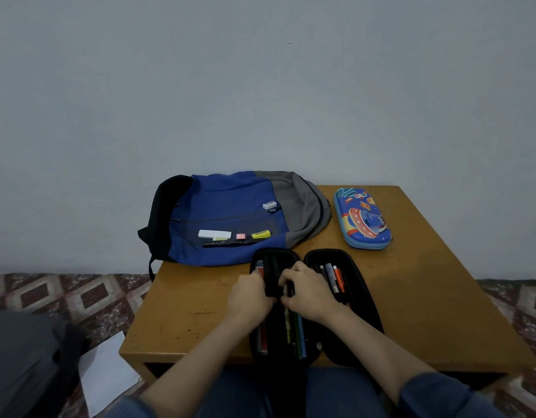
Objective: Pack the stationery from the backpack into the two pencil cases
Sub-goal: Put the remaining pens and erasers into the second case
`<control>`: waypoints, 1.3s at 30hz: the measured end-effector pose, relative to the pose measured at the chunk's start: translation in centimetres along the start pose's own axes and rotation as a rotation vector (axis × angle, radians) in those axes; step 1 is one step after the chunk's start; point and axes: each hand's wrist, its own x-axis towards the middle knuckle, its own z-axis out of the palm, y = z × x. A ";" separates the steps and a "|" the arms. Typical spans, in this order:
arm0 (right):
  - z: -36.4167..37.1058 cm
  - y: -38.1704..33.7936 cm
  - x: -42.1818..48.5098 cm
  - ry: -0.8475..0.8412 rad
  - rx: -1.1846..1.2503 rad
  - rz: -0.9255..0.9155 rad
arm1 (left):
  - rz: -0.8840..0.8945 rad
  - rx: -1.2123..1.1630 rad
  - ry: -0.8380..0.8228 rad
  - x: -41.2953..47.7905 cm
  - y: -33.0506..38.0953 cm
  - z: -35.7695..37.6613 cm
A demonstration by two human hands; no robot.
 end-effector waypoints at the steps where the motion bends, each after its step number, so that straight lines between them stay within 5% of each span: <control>1: 0.0 -0.1 0.0 -0.001 -0.009 -0.003 | 0.024 -0.002 0.047 0.2 -0.3 -0.4; 7: 0.0 -0.3 0.3 -0.022 -0.107 -0.067 | 0.069 0.013 0.429 3.0 -5.0 -2.6; 15: 0.2 0.0 0.9 -0.022 -0.037 -0.042 | 0.019 0.361 0.230 3.8 -11.7 -2.2; 28: 0.8 -2.8 5.6 0.227 0.114 -0.081 | 0.077 0.155 0.349 3.6 -12.3 -1.2; 39: 2.0 -5.0 12.5 0.067 -0.233 -0.071 | 0.092 0.092 0.369 3.6 -12.4 -1.2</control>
